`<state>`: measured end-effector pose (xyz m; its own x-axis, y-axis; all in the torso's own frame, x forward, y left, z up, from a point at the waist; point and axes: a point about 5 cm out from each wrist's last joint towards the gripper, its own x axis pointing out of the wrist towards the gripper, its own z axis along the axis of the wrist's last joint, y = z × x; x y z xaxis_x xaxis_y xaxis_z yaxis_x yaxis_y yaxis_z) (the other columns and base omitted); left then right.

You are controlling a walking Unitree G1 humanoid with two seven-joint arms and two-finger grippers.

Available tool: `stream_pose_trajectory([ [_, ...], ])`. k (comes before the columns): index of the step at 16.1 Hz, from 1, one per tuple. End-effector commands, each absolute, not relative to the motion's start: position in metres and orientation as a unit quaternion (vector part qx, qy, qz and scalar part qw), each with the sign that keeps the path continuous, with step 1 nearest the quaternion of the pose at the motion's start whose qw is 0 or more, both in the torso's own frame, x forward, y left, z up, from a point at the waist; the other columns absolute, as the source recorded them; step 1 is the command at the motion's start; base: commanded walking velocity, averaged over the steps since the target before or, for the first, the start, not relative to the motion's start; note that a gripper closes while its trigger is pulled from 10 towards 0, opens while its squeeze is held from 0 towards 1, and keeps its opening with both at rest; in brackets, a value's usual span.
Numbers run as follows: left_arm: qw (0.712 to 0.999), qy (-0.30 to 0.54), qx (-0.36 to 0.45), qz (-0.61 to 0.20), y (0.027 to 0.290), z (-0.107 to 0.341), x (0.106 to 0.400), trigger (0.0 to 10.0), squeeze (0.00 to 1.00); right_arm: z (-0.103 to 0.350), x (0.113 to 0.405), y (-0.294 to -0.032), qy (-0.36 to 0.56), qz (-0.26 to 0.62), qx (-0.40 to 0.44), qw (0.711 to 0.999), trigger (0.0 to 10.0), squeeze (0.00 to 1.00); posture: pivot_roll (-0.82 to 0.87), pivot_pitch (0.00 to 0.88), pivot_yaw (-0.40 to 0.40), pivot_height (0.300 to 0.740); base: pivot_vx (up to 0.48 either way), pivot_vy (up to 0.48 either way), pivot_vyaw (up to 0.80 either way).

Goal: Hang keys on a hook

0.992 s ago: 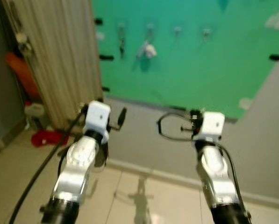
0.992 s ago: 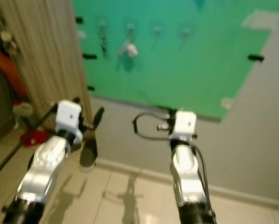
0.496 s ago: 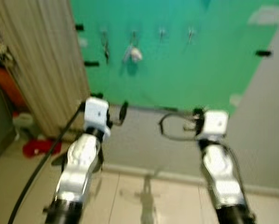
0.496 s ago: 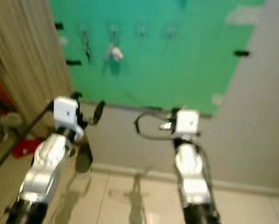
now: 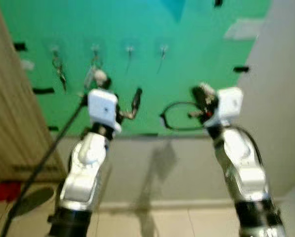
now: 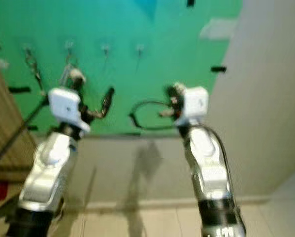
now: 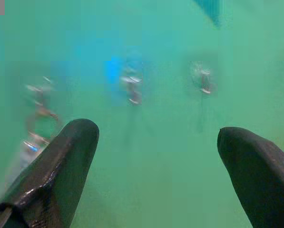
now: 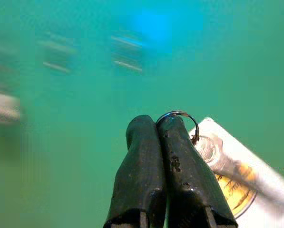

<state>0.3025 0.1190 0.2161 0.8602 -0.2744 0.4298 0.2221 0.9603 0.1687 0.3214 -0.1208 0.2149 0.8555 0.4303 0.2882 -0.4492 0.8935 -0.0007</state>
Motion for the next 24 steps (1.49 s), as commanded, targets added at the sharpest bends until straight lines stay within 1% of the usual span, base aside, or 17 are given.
stream_pose_trajectory([
  [1, 0.966, -0.221, 0.054, -0.127, 0.122, 0.215, 0.303, 10.0, 0.0, 0.227, 0.316, -0.107, -0.136, 0.303, 0.043, 0.942, 10.0, 0.0, -0.01, 0.0, -0.048, 0.74, 0.0, 0.0, 0.0],
  [2, 0.967, -0.215, 0.048, -0.131, 0.121, 0.214, 0.304, 10.0, 0.0, 0.245, 0.316, -0.11, -0.121, 0.36, 0.055, 0.923, 10.0, 0.0, 0.0, 0.0, -0.052, 0.74, 0.0, 0.0, 0.0],
  [6, 0.969, -0.201, 0.042, -0.134, 0.124, 0.211, 0.306, 10.0, 0.0, 0.247, 0.337, -0.124, -0.096, 0.335, 0.109, 0.931, 10.0, 0.0, 0.01, 0.0, -0.061, 0.74, 0.0, 0.0, 0.0],
  [7, 0.971, -0.195, 0.042, -0.131, 0.127, 0.209, 0.306, 10.0, 0.0, 0.247, 0.345, -0.125, -0.082, 0.328, 0.156, 0.928, 10.0, 0.0, 0.02, 0.0, -0.065, 0.74, 0.0, 0.0, 0.0],
  [8, 0.972, -0.192, 0.042, -0.129, 0.129, 0.208, 0.306, 10.0, 0.0, 0.247, 0.352, -0.125, -0.07, 0.325, 0.188, 0.924, 10.0, 0.0, 0.02, 0.0, -0.069, 0.74, 0.0, 0.0, 0.0],
  [13, 0.973, -0.184, 0.046, -0.13, 0.131, 0.206, 0.302, 10.0, 0.0, 0.255, 0.366, -0.118, -0.065, 0.348, 0.25, 0.901, 10.0, 0.0, 0.05, 0.0, -0.078, 0.74, 0.0, 0.0, 0.0],
  [14, 0.973, -0.184, 0.046, -0.129, 0.131, 0.206, 0.302, 10.0, 0.0, 0.257, 0.368, -0.117, -0.066, 0.351, 0.269, 0.895, 10.0, 0.0, 0.06, 0.0, -0.081, 0.74, 0.0, 0.0, 0.0],
  [15, 0.974, -0.181, 0.046, -0.128, 0.131, 0.205, 0.302, 10.0, 0.0, 0.262, 0.375, -0.118, -0.062, 0.356, 0.317, 0.877, 10.0, 0.0, 0.06, 0.0, -0.088, 0.74, 0.0, 0.0, 0.0],
  [16, 0.974, -0.18, 0.046, -0.128, 0.131, 0.205, 0.301, 10.0, 0.0, 0.262, 0.376, -0.119, -0.061, 0.353, 0.327, 0.874, 10.0, 0.0, 0.06, 0.0, -0.089, 0.74, 0.0, 0.0, 0.0],
  [17, 0.974, -0.178, 0.048, -0.13, 0.131, 0.203, 0.301, 10.0, 0.0, 0.264, 0.379, -0.121, -0.058, 0.349, 0.363, 0.862, 10.0, 0.0, 0.06, 0.0, -0.091, 0.74, 0.0, 0.0, 0.0],
  [18, 0.975, -0.175, 0.049, -0.13, 0.13, 0.202, 0.301, 10.0, 0.0, 0.263, 0.381, -0.123, -0.052, 0.343, 0.372, 0.861, 10.0, 0.0, 0.06, 0.0, -0.091, 0.74, 0.0, 0.0, 0.0],
  [19, 0.975, -0.173, 0.05, -0.13, 0.13, 0.201, 0.301, 10.0, 0.0, 0.255, 0.383, -0.125, -0.035, 0.311, 0.318, 0.895, 10.0, 0.0, 0.06, 0.0, -0.089, 0.74, 0.0, 0.0, 0.0],
  [20, 0.975, -0.172, 0.05, -0.131, 0.13, 0.201, 0.3, 10.0, 0.0, 0.252, 0.384, -0.125, -0.03, 0.296, 0.284, 0.912, 10.0, 0.0, 0.05, 0.0, -0.088, 0.74, 0.0, 0.0, 0.0],
  [21, 0.975, -0.171, 0.05, -0.132, 0.13, 0.201, 0.3, 10.0, 0.0, 0.251, 0.384, -0.127, -0.036, 0.28, 0.215, 0.935, 10.0, 0.0, 0.05, 0.0, -0.086, 0.74, 0.0, 0.0, 0.0],
  [22, 0.975, -0.171, 0.05, -0.132, 0.13, 0.201, 0.3, 10.0, 0.0, 0.252, 0.384, -0.127, -0.041, 0.278, 0.191, 0.94, 10.0, 0.0, 0.05, 0.0, -0.085, 0.74, 0.0, 0.0, 0.0],
  [24, 0.975, -0.168, 0.047, -0.136, 0.129, 0.2, 0.301, 10.0, 0.0, 0.261, 0.378, -0.127, -0.079, 0.28, 0.08, 0.954, 10.0, 0.0, 0.04, 0.0, -0.079, 0.74, 0.0, 0.0, 0.0],
])
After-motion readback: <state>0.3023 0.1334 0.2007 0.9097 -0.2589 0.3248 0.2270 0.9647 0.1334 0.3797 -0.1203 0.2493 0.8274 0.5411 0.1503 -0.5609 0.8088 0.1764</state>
